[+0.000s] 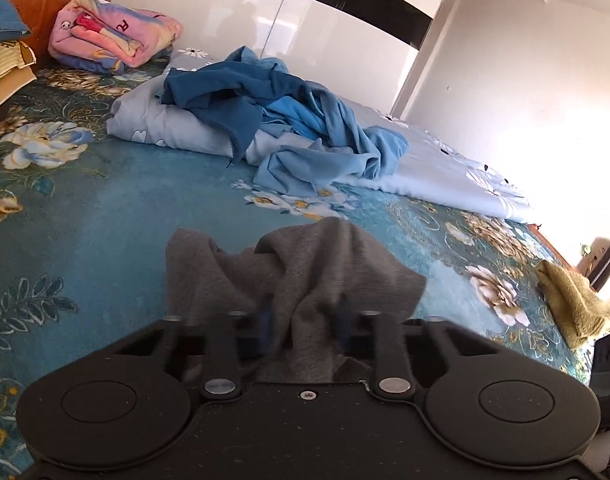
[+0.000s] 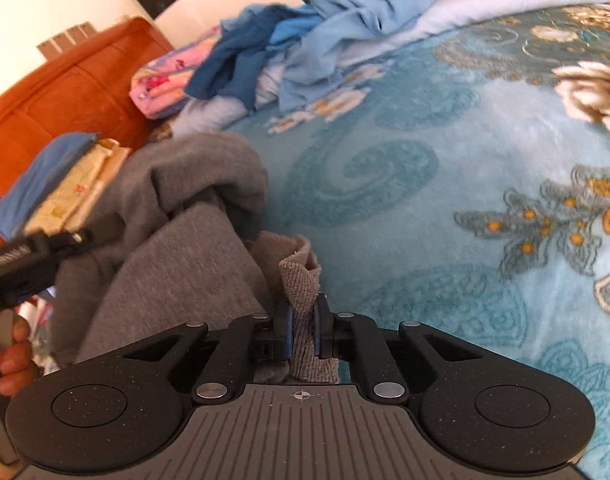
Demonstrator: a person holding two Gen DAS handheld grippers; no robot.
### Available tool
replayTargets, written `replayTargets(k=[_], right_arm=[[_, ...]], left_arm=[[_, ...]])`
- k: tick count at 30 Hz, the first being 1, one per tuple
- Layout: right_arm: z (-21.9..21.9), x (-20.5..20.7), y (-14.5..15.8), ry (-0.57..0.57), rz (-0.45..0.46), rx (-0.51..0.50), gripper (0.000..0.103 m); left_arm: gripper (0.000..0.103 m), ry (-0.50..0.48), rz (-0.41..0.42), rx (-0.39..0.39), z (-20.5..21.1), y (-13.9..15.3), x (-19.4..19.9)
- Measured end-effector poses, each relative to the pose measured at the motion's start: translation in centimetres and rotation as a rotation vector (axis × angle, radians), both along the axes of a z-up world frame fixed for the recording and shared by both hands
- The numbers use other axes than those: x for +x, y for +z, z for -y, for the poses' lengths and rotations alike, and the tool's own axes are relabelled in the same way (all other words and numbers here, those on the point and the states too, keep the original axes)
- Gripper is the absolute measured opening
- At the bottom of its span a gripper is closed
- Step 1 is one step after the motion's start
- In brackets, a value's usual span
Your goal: Fold clothes
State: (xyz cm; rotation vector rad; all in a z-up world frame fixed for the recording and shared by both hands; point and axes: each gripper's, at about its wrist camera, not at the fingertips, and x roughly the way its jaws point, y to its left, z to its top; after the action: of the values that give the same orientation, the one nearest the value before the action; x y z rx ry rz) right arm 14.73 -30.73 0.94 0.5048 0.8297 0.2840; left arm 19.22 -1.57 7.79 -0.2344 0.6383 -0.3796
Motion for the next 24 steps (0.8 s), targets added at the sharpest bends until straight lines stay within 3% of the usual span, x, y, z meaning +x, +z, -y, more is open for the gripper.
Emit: replayTargets(k=[2,4,8,11,14,20,22,24], right_arm=[[1.5,-0.1,0.7,-0.051,0.016,0.010,0.007],[3.4,-0.3,1.8,-0.116,0.053,-0.047,0.007],[9.3,-1.7,4.2,-0.309,0.128,-0.092,0.007],[14.0,-3.6,6.3,-0.462,0.189,-0.149,0.006],[18.1,-5.3,6.8,-0.570,0.191,-0.162,0.006],[22.2,-7.1,5.3,-0.684,0.129,-0.237,0.006],[23.0,-7.6,4.8,-0.722,0.109,-0.251,0.006],[23.5,-7.7,4.0,-0.736,0.081,-0.264,0.007]], left_arm=[[0.013,0.009,0.024,-0.001,-0.2,0.8,0.1],[0.011,0.025,0.051,-0.011,-0.6,1.8,0.2],[0.002,0.082,0.129,-0.076,-2.4,4.0,-0.4],[0.001,0.102,0.112,-0.077,-3.1,3.6,-0.8],[0.001,0.119,0.090,-0.073,-3.7,3.2,-1.1],[0.002,0.154,0.046,-0.067,-4.9,2.3,-1.7],[0.005,0.166,0.032,-0.065,-5.3,2.0,-1.9],[0.015,0.169,0.012,-0.058,-5.4,1.4,-1.6]])
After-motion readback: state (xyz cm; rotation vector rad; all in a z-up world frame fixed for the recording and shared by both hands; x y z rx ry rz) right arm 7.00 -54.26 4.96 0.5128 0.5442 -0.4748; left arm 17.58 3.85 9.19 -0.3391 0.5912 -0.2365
